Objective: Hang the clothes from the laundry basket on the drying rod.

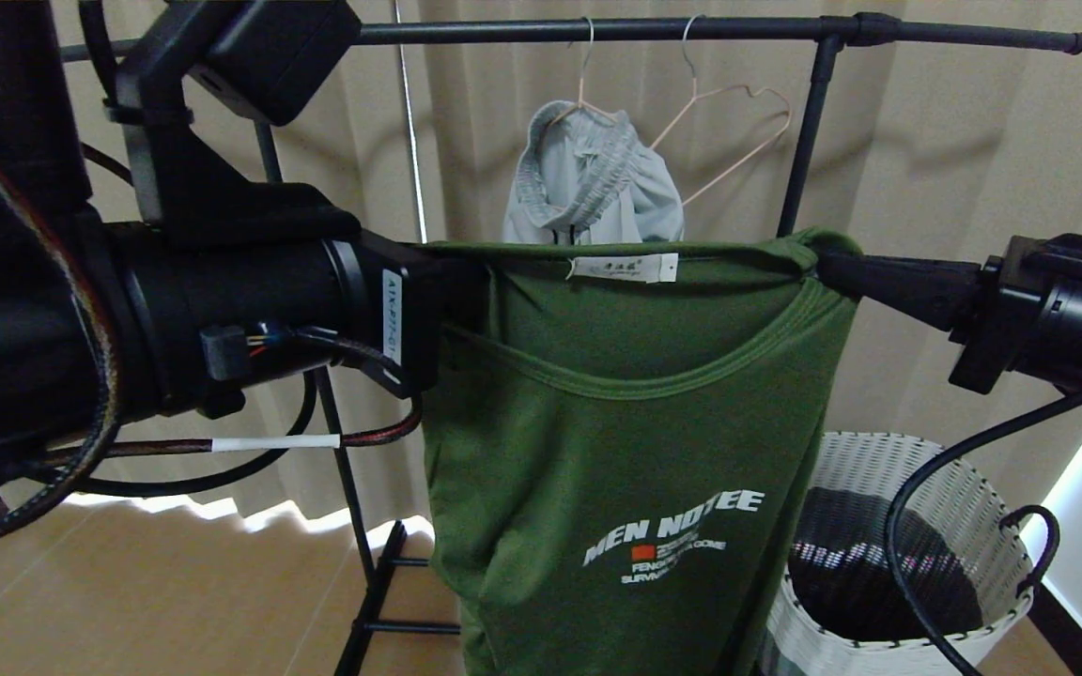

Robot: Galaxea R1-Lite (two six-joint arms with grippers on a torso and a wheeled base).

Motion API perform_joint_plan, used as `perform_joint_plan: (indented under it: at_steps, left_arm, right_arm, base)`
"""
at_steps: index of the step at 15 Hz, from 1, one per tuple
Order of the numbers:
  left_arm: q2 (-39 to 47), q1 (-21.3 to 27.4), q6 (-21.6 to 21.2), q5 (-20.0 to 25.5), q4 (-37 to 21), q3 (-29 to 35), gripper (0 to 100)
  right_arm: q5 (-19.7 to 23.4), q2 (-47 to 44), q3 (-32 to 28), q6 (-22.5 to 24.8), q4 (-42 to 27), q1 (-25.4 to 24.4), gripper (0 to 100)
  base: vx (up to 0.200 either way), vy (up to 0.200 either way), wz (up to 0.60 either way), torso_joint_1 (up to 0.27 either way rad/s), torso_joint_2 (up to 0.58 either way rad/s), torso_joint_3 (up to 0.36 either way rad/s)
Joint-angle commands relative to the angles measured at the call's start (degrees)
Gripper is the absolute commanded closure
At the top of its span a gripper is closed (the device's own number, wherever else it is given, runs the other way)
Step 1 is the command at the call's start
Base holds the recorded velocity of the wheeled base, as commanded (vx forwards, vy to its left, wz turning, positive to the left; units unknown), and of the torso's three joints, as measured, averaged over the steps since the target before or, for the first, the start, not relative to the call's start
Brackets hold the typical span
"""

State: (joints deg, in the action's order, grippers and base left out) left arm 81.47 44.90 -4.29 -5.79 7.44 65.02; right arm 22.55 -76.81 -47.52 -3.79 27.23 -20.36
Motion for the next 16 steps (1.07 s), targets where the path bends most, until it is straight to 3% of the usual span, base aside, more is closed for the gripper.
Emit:
perform_joint_plan:
  at_steps: [1, 4, 9, 10, 16]
  left_arm:
    - [0.5, -0.3, -0.3, -0.1, 0.0, 0.0, 100]
    - [0.4, -1.2, -2.3, -0.1, 0.0, -0.1, 100]
    - [0.6, -1.4, -2.1, -0.1, 0.2, -0.1, 100]
    - [0.6, -1.7, -2.2, -0.1, 0.2, -0.1, 100]
    - [0.4, -3.4, -2.4, -1.2, 0.3, -1.3, 100]
  right_arm:
    - [0.0, 0.1, 0.0, 0.0, -0.1, 0.0, 100]
    - [0.0, 0.1, 0.1, 0.0, -0.1, 0.1, 100]
    - [0.0, 0.9, 0.1, 0.0, -0.5, 0.1, 100]
    - [0.0, 1.1, 0.7, 0.0, -0.5, 0.1, 0]
    - [0.4, 4.2, 6.9, -0.1, 0.5, -0.2, 0]
  base:
    - [0.0, 0.0, 0.0, 0.0, 0.0, 0.0]
    - [0.0, 0.0, 0.0, 0.0, 0.0, 0.0]
    - [0.0, 0.0, 0.0, 0.0, 0.0, 0.0]
    - [0.0, 0.0, 0.0, 0.0, 0.0, 0.0]
    - [0.0, 0.0, 0.0, 0.0, 0.0, 0.0]
